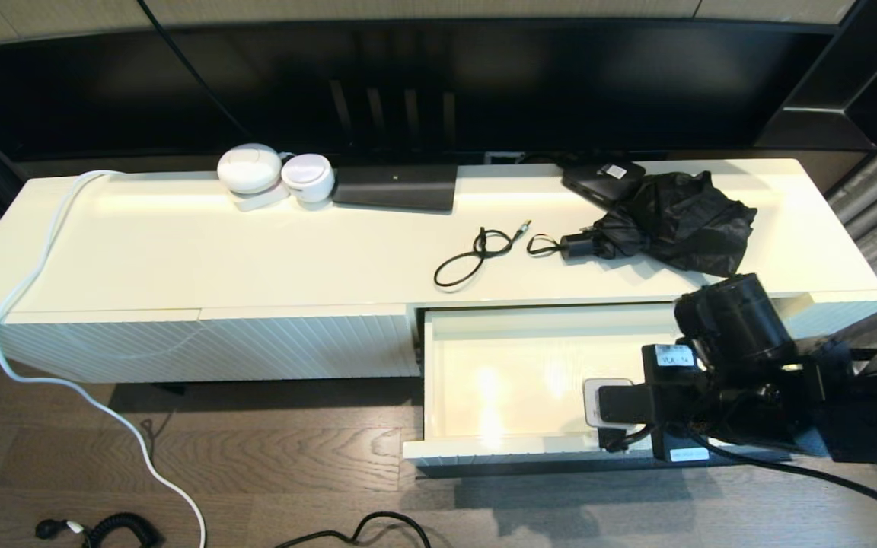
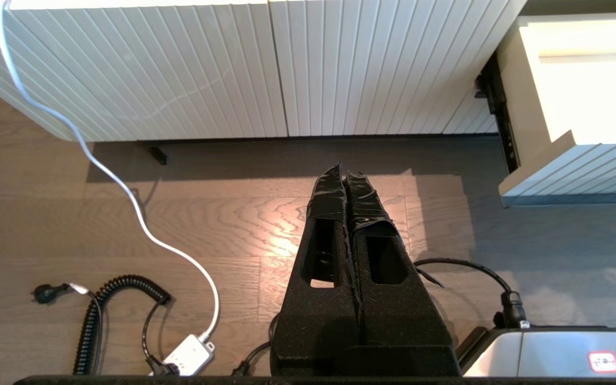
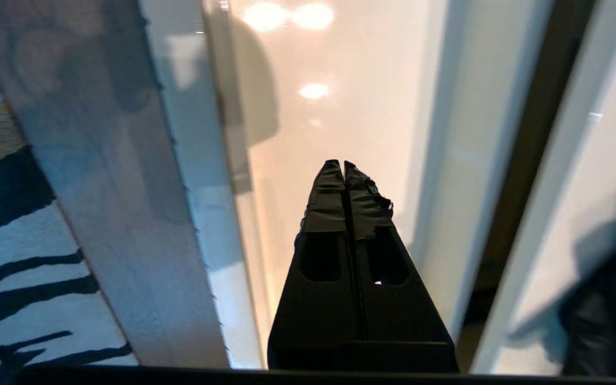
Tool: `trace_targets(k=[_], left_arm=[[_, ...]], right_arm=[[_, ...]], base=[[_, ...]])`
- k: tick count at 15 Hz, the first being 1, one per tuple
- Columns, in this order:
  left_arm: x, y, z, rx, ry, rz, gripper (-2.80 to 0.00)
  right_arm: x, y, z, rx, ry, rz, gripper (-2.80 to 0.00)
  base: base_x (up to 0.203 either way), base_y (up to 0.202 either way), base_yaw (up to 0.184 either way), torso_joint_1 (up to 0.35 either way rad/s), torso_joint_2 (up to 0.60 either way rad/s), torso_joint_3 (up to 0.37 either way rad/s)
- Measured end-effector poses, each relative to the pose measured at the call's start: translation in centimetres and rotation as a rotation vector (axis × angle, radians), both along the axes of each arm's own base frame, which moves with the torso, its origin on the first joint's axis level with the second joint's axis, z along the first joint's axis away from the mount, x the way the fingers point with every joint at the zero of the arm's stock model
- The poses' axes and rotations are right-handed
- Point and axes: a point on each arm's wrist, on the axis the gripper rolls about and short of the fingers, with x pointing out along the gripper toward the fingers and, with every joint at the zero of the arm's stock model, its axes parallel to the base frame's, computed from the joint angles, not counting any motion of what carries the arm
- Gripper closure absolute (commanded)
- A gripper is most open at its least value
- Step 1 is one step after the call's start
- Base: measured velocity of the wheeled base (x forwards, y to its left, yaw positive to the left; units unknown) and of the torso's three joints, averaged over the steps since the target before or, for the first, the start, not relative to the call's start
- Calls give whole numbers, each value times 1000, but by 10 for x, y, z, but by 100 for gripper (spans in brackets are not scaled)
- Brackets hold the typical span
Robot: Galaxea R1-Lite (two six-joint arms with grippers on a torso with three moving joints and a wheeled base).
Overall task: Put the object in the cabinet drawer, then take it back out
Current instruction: Open the drawer, then put the umbrella in the drawer
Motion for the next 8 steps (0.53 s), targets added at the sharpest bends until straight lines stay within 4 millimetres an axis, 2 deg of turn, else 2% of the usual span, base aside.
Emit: trace_targets(k=[3,6,8], left_arm=[[0,0,0,0,0,0,0],[0,0,0,0,0,0,0],[0,0,0,0,0,0,0]], right_arm=[[-20,-8,44,7,-122,-31,0],[-46,-29,93,-34,-216,-19,0],[-54,-41,119,-69,-265,-18,0]], base=[[0,0,0,0,0,0],[0,0,0,0,0,0],[0,0,0,0,0,0]])
